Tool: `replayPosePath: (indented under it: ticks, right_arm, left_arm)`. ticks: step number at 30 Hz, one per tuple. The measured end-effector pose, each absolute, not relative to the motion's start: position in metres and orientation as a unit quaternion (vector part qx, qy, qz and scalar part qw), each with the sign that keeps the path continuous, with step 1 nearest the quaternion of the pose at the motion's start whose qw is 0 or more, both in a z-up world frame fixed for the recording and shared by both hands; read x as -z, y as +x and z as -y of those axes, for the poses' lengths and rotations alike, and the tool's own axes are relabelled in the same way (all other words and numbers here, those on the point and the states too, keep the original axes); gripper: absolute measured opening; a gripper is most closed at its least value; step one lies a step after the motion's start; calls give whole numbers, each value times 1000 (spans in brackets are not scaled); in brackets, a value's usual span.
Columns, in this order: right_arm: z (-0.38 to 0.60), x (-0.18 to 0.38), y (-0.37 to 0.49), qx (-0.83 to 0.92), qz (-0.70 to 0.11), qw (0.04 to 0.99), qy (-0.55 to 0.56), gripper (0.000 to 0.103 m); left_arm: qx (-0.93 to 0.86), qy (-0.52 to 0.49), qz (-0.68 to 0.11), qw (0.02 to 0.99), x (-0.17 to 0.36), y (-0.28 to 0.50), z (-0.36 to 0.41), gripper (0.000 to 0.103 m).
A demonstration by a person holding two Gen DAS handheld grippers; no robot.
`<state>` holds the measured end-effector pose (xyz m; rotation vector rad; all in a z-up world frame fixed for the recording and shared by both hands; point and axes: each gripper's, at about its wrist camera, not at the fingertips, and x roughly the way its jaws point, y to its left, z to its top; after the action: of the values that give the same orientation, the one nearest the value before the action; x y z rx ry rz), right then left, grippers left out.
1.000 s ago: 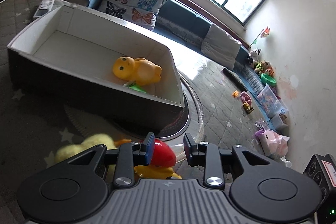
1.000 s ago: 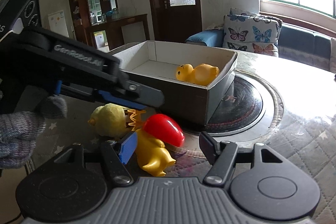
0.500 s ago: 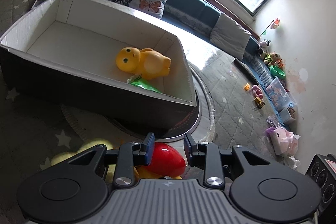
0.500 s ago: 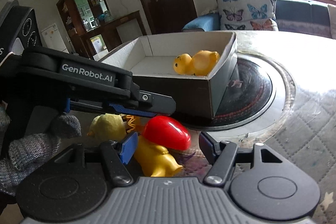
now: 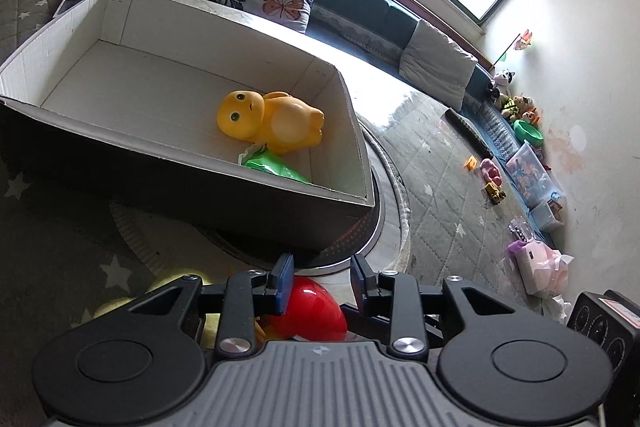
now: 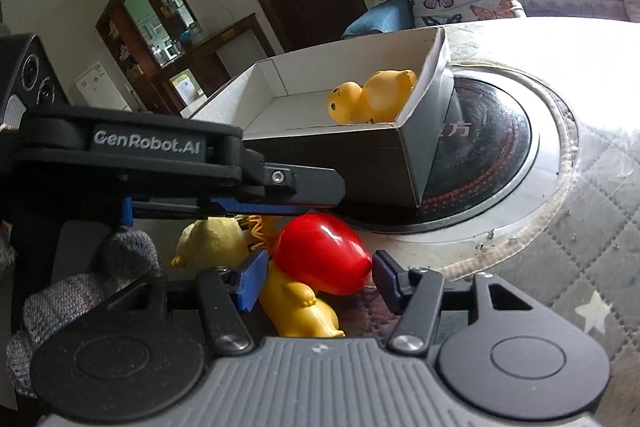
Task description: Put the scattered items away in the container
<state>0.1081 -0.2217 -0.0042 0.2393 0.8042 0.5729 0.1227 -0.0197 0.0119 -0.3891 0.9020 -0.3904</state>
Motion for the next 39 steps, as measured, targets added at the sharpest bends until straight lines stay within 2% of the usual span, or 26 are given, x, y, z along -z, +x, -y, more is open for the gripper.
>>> replayPosePath:
  ticks: [23,39]
  right_arm:
    - [237,9,101,-244,-371,887,125,56]
    - [260,18,91,-245,-353,882,193,55]
  left_arm:
    - [189,-183,-459,849,-3,131,35,35]
    - [177,-217,-483,830,2,135,40,37]
